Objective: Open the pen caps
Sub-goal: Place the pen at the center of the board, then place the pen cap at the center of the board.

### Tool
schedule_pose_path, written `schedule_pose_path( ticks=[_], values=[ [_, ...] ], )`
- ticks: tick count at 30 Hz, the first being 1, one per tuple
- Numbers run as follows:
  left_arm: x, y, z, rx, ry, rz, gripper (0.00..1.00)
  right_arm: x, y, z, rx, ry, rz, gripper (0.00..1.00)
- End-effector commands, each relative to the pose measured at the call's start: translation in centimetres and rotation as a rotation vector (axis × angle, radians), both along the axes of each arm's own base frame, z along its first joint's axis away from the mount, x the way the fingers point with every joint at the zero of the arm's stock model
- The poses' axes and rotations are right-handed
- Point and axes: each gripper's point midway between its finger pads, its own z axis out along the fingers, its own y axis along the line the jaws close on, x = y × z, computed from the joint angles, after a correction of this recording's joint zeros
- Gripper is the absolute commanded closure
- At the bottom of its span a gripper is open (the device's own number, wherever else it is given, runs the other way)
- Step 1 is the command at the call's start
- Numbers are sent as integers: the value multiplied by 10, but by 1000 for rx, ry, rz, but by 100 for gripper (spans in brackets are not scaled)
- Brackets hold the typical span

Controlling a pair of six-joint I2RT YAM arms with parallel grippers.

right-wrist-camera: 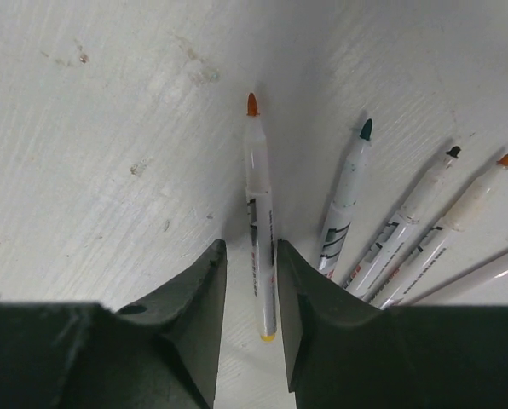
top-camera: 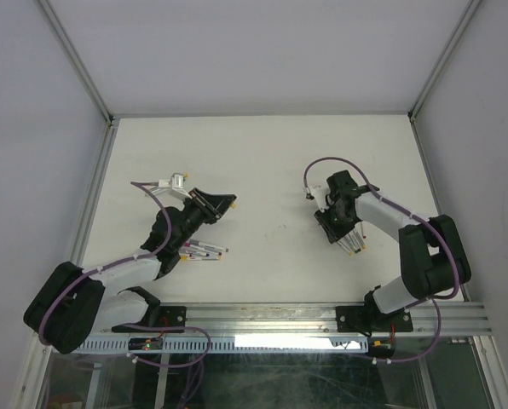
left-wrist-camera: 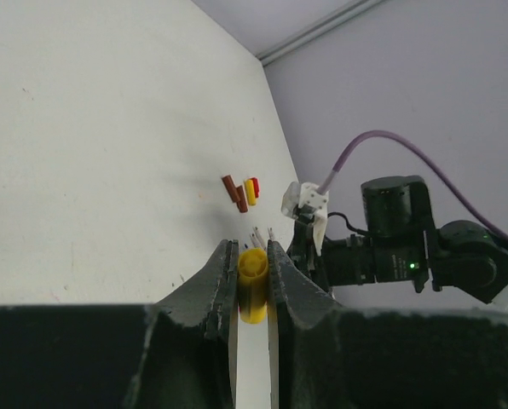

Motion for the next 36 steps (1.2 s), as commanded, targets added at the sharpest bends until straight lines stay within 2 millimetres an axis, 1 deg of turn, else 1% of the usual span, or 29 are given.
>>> schedule_pose_path(
  ticks=[1,6,9,12,14,16,18,20,21,22,24,27,32,36],
  values=[
    [8,-22,7,-2,-12,-6,100,18,10,27,71,-118,-6,67],
    [7,-55,-14,41,49,-39,100,20,16,41,119,-161,8,64],
    [6,-77,-21,63,71,-69,100,22,19,49,142,-191,18,63],
    [4,-101,-37,98,103,-97,100,23,23,60,173,-232,33,62],
    [5,-115,-49,131,138,-93,100,25,26,72,207,-269,48,62],
    [10,-132,-54,166,169,-85,100,28,29,85,243,-314,48,62],
    [11,-149,-66,218,204,-88,100,32,29,95,264,-361,39,61],
    [15,-164,-77,267,241,-87,100,35,24,103,266,-399,20,60],
    [17,-172,-81,289,258,-87,100,37,20,104,258,-413,8,60],
    [20,-179,-90,319,281,-84,100,40,15,105,247,-425,-10,60],
    [24,-191,-99,367,322,-76,100,44,7,108,236,-447,-44,59],
    [31,-206,-109,436,366,-71,100,49,-7,112,222,-475,-97,58],
    [42,-229,-123,504,407,-84,100,57,-26,114,179,-509,-171,57],
    [55,-248,-131,550,411,-94,100,58,-34,116,177,-517,-205,56]
  ],
)
